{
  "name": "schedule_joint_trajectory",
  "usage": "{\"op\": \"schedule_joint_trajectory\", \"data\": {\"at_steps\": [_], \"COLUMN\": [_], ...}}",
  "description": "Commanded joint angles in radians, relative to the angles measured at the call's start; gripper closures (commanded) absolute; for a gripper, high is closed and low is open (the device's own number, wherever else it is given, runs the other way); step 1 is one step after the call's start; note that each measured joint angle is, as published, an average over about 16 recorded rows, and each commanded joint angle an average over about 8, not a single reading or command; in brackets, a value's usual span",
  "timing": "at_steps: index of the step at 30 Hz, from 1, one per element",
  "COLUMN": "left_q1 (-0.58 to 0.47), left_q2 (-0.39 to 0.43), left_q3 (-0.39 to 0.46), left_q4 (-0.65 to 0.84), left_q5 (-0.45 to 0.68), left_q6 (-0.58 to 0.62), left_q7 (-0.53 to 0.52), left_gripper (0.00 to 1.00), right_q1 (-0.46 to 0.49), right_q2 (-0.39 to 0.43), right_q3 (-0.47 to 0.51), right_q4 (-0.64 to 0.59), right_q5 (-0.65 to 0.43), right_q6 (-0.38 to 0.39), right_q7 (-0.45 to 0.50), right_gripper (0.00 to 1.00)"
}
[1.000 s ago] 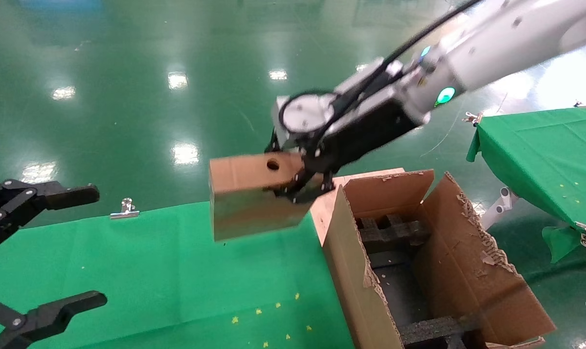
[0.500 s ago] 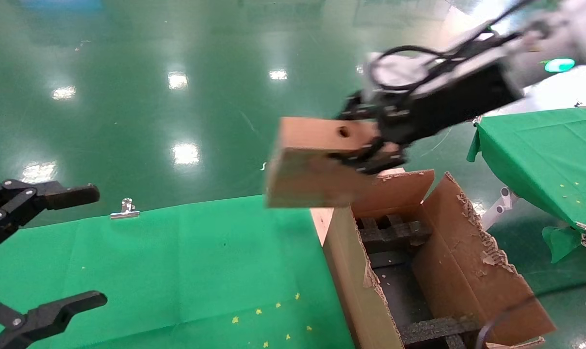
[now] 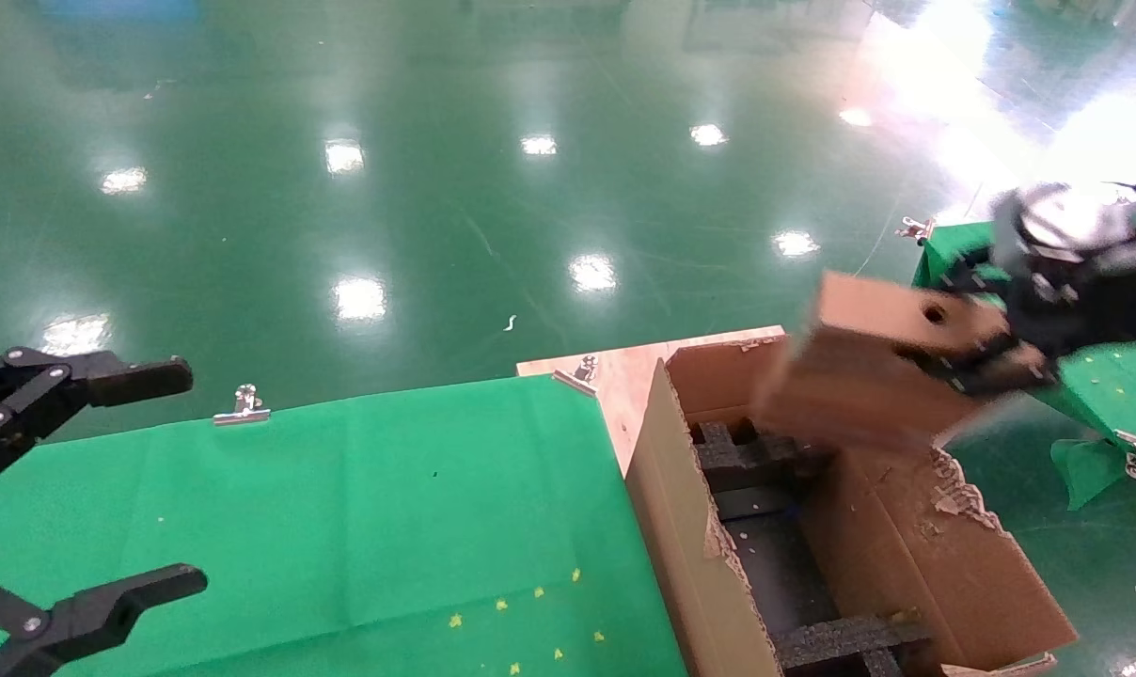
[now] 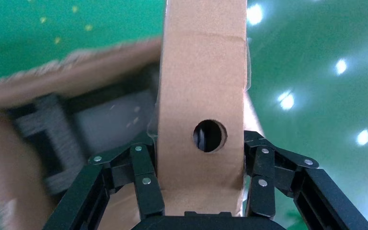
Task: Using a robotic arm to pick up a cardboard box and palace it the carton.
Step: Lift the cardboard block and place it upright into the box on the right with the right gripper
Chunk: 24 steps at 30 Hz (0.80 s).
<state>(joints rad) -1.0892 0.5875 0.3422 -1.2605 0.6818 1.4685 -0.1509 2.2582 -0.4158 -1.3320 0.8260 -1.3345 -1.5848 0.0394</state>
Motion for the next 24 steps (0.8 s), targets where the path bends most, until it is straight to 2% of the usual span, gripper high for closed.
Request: {"op": "schedule_joint_trajectory", "data": {"at_steps": [1, 5, 10, 20, 24], "left_q1": [0.0, 0.0, 0.0, 0.0, 0.0], "left_q2": [0.0, 0.0, 0.0, 0.0, 0.0], "left_q3": [0.0, 0.0, 0.0, 0.0, 0.0], "left_q4": [0.0, 0.0, 0.0, 0.0, 0.0], "left_q5": [0.0, 0.0, 0.0, 0.0, 0.0], "left_q6": [0.0, 0.0, 0.0, 0.0, 0.0], "left_q7": [0.0, 0.0, 0.0, 0.0, 0.0], "left_gripper": [0.0, 0.0, 0.0, 0.0, 0.0], "right_q1": [0.003, -0.003, -0.003, -0.009, -0.036], "right_q2": [0.049, 0.098, 0.123, 0.104, 0.106], "right_q3": [-0.023, -0.041, -0.051, -0.044, -0.056], "right_q4": [0.013, 0.035, 0.049, 0.039, 0.04], "right_q5": [-0.001, 0.032, 0.052, 0.045, 0.047], "right_q6": [0.001, 0.009, 0.018, 0.018, 0.055], "right_q7": [0.01, 0.023, 0.026, 0.028, 0.08], "right_gripper": [1.0, 1.0, 1.0, 1.0, 1.0]}}
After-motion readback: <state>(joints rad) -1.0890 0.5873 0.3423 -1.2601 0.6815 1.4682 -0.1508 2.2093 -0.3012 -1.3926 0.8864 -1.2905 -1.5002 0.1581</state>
